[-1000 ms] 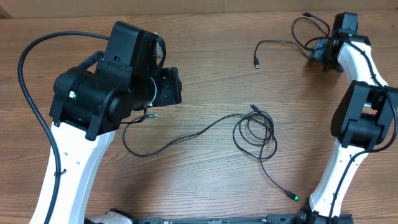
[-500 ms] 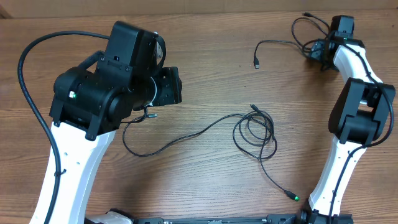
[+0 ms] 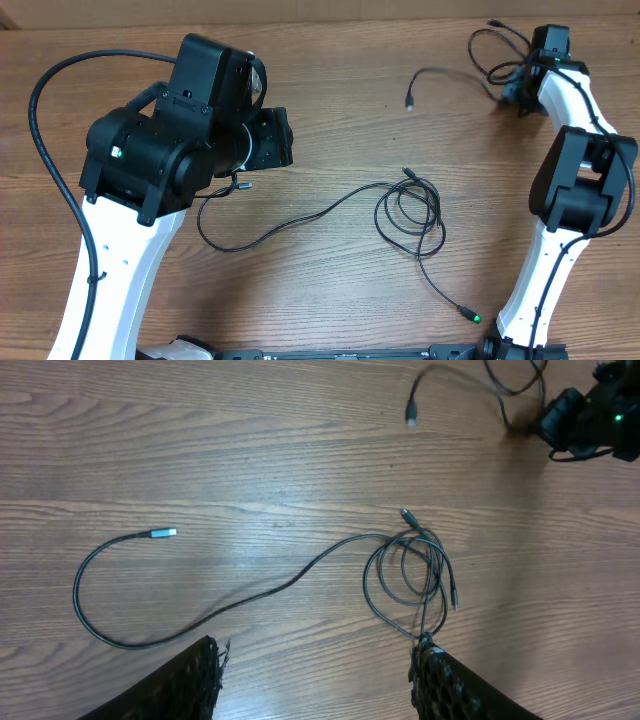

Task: Untangle cables

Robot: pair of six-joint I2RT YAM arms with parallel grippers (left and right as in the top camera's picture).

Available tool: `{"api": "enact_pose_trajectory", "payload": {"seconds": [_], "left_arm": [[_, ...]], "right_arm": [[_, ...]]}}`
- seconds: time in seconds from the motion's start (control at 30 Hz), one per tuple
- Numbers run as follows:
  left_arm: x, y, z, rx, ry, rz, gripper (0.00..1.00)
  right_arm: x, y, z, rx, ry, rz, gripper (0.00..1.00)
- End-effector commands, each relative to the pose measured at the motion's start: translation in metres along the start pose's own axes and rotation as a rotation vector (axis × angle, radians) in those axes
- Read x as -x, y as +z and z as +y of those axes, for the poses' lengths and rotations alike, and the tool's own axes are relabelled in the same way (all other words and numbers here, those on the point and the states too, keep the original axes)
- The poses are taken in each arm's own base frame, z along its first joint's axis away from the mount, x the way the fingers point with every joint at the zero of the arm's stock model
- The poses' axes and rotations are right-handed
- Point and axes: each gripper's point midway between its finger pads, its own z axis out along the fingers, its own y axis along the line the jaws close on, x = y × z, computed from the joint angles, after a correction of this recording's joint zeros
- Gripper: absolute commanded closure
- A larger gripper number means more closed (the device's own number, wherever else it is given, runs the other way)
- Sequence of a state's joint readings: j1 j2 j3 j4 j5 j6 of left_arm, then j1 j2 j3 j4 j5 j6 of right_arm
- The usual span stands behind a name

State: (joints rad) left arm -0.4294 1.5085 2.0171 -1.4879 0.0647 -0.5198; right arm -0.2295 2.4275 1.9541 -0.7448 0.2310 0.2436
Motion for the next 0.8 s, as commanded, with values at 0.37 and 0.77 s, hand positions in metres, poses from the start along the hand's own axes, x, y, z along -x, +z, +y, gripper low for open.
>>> {"api": "enact_pose_trajectory", "payload": {"seconds": [0.37,0.77], "left_arm": [[0.003,0.0,-0.002,-0.007,0.013,-0.004,0.37],[0.002,0.0,-0.001,-0.004,0.013,0.002,0.38]], "right_arm": [[0.024,-0.113,-0.04,-0.069,0.421,-0.085,0.96],[0.025,-0.151,-0.016,0.031,0.417,-0.094,0.94]]}}
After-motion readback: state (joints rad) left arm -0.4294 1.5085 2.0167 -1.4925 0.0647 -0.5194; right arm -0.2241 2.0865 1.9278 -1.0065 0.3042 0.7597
